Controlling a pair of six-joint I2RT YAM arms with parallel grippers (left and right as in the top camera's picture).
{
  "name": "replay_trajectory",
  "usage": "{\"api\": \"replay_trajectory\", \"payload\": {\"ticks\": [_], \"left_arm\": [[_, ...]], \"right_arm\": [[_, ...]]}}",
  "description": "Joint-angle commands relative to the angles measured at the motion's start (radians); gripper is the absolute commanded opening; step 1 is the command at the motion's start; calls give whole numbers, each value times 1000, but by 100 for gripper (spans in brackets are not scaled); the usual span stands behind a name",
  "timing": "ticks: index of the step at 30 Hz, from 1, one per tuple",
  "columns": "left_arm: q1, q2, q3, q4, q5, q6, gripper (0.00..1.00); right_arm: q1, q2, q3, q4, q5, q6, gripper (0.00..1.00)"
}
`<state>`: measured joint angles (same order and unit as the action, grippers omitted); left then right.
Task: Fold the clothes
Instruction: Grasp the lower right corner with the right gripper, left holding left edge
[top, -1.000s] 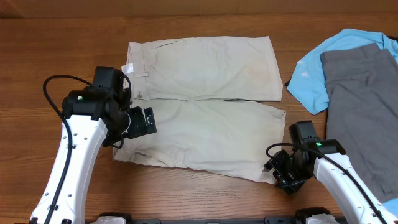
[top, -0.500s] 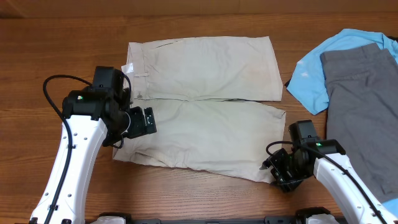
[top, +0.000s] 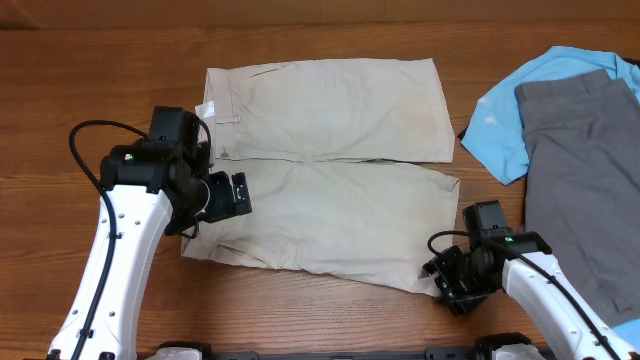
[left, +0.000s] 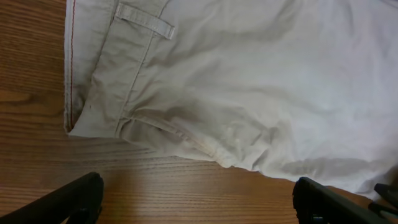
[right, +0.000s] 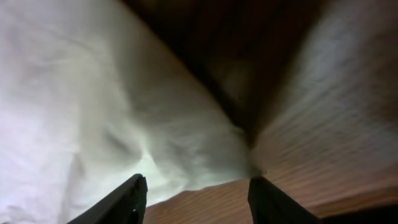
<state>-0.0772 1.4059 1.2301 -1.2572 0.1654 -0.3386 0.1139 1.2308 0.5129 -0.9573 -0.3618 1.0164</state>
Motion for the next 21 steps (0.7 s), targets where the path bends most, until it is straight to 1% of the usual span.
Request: {"api": "replay_trajectory", "payload": {"ticks": [1, 4, 13, 16, 21], "left_arm": [[-2, 6, -6, 2, 11, -10, 100], [-2, 6, -6, 2, 11, -10, 100], [-2, 6, -6, 2, 11, -10, 100], [-2, 6, -6, 2, 11, -10, 100], [-2, 6, -6, 2, 11, -10, 100]], "right_arm": [[3, 0, -5, -11, 8, 1, 59], [3, 0, -5, -14, 26, -2, 61], [3, 0, -6, -3, 47, 6, 62], [3, 2, -8, 6, 47, 6, 65], [3, 43, -9, 27, 47, 5, 66]]}}
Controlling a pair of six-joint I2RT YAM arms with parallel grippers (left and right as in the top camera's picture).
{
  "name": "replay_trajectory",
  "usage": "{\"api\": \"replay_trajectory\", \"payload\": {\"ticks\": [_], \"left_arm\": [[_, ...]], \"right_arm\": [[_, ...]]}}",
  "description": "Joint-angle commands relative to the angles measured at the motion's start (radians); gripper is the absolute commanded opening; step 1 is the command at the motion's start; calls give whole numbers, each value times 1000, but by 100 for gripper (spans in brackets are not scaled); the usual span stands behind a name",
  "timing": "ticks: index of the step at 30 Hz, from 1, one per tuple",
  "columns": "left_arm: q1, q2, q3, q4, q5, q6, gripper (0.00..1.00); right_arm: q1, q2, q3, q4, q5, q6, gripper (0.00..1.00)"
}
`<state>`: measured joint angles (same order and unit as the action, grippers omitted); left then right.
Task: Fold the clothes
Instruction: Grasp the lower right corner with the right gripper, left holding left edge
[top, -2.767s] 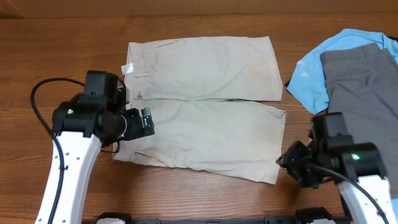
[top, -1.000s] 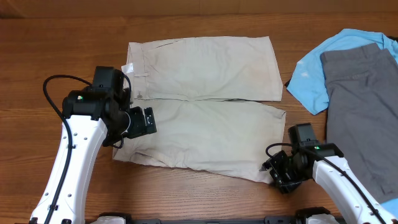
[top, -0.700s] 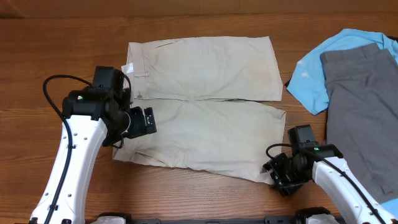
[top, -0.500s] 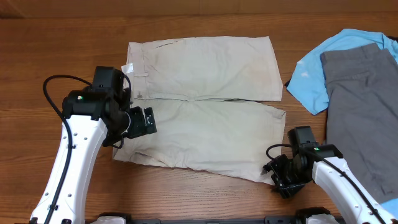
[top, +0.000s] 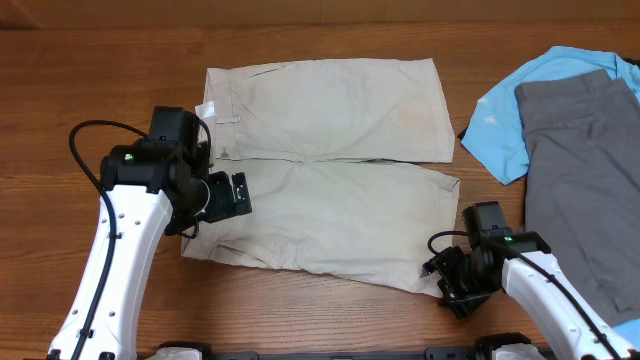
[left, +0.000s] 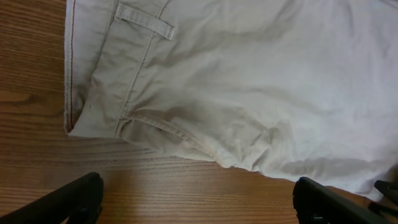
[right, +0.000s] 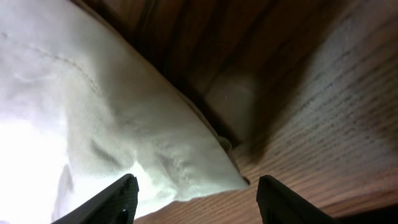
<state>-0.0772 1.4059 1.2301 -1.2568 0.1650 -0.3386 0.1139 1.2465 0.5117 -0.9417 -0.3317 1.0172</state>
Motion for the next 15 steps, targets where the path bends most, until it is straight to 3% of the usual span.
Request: {"api": "replay_trajectory", "payload": {"ticks": [1, 8, 10, 12, 15], "left_arm": [[-2, 6, -6, 1, 11, -10, 100], [-2, 6, -6, 2, 11, -10, 100], [-2, 6, -6, 1, 11, -10, 100], [-2, 6, -6, 1, 11, -10, 100], [-2, 6, -6, 2, 11, -10, 100]], "right_arm": [[3, 43, -8, 19, 16, 0, 66], [3, 110, -8, 47, 17, -23, 59], [3, 110, -8, 47, 16, -27, 50], [3, 110, -8, 57, 16, -58, 33], [3, 110, -8, 61, 17, -82, 29]]}}
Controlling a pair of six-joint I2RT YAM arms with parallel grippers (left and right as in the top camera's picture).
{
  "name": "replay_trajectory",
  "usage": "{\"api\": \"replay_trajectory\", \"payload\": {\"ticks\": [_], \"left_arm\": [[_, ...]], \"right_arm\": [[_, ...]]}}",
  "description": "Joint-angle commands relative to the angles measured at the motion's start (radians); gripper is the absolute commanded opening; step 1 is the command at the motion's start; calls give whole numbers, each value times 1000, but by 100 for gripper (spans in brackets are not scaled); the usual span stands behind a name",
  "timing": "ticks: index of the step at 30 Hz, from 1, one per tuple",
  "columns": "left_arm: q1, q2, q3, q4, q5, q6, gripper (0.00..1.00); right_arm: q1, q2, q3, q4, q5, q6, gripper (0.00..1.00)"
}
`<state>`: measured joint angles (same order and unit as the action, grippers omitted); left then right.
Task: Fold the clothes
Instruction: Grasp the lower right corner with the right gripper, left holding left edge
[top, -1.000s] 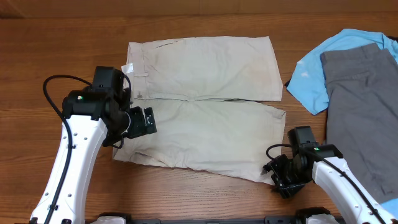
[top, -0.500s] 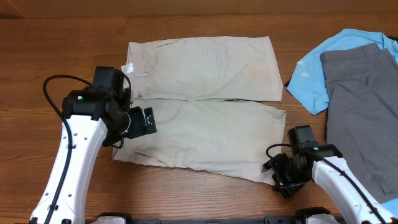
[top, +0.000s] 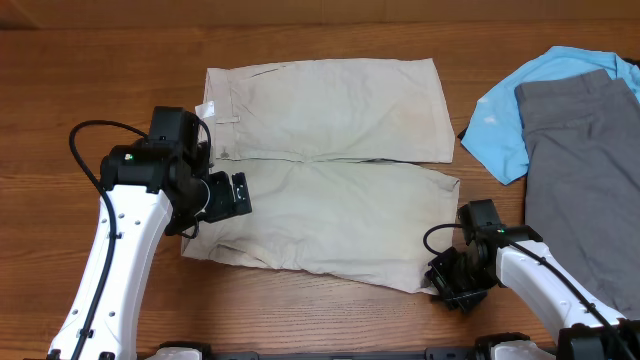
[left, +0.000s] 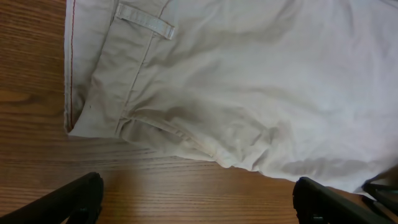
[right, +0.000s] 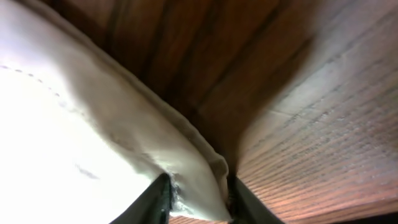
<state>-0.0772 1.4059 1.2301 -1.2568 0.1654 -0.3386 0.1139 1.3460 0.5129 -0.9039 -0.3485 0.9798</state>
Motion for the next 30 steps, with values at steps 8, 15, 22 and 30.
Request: {"api": "replay_trajectory", "payload": {"ticks": [8, 15, 22, 30], "left_arm": [[-2, 6, -6, 2, 11, -10, 100], [-2, 6, -6, 2, 11, -10, 100], [-2, 6, -6, 2, 11, -10, 100], [-2, 6, -6, 1, 11, -10, 100]], "right_arm": [[3, 10, -9, 51, 33, -46, 18], [3, 10, -9, 51, 33, -69, 6], [3, 10, -9, 50, 32, -72, 4], [3, 10, -9, 51, 6, -71, 4]]}}
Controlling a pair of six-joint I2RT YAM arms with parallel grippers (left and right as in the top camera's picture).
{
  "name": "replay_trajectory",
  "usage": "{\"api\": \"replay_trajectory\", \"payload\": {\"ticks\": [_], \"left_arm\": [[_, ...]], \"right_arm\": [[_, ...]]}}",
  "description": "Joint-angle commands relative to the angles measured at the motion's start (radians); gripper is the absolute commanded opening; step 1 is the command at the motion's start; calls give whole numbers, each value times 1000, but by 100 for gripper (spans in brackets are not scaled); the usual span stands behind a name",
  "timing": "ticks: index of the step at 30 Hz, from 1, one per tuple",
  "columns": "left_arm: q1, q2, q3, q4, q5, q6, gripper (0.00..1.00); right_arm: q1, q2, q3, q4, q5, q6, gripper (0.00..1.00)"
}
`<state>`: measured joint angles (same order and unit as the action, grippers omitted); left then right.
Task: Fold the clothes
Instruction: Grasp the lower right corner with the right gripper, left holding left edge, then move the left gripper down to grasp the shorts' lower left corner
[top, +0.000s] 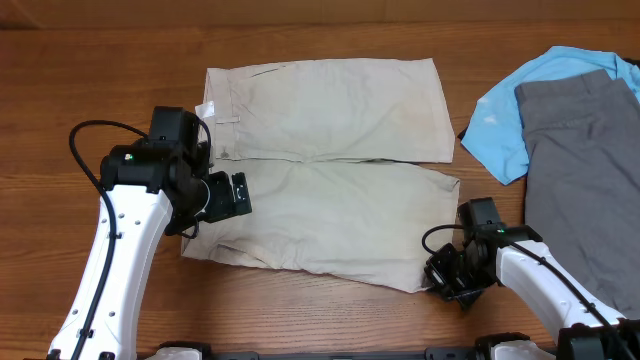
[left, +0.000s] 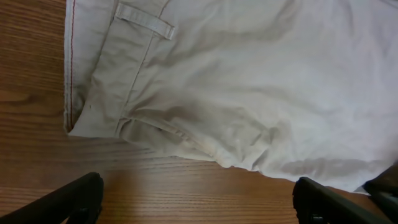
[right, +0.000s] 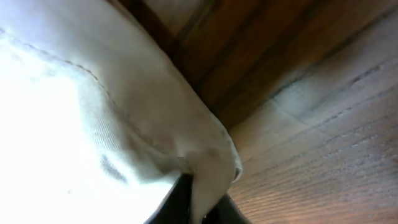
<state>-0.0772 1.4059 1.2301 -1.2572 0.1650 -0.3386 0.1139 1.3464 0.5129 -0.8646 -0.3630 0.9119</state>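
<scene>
Beige shorts (top: 330, 165) lie spread flat on the wooden table (top: 80, 90), waistband at the left, leg hems at the right. My right gripper (top: 447, 281) is shut on the near leg's hem corner (right: 211, 168), the cloth pinched between its fingers. My left gripper (left: 199, 202) stands open over bare wood just in front of the waistband's near corner (left: 93, 121), its fingers (left: 68, 199) wide apart and holding nothing. In the overhead view the left gripper (top: 225, 195) hangs over the shorts' left edge.
A light blue shirt (top: 510, 115) and grey shorts (top: 580, 170) lie at the table's right side, close to my right arm. The table's near edge runs just behind both arm bases.
My right gripper's fingers have closed fully on the hem corner; a moment ago they were still slightly apart around it. The left arm has not moved.
My right gripper stood open at the near leg's hem corner, fingers on either side of the cloth. It then narrowed around the corner and now pinches it. The left gripper stayed open by the waistband throughout.
</scene>
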Motion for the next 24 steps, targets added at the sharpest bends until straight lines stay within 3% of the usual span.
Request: {"api": "replay_trajectory", "payload": {"ticks": [1, 19, 20, 22, 24], "left_arm": [[-2, 6, -6, 2, 11, -10, 100], [-2, 6, -6, 53, -22, -10, 100], [-2, 6, -6, 47, -7, -10, 92], [-2, 6, -6, 14, 5, -45, 67], [-2, 6, -10, -46, 5, -95, 59]], "right_arm": [[3, 10, -9, 13, 21, -3, 4], [3, 10, -9, 0, 21, -3, 7], [3, 10, -9, 0, 21, -2, 7], [3, 10, -9, 1, 21, 4, 7], [3, 10, -9, 1, 21, 4, 8]]}}
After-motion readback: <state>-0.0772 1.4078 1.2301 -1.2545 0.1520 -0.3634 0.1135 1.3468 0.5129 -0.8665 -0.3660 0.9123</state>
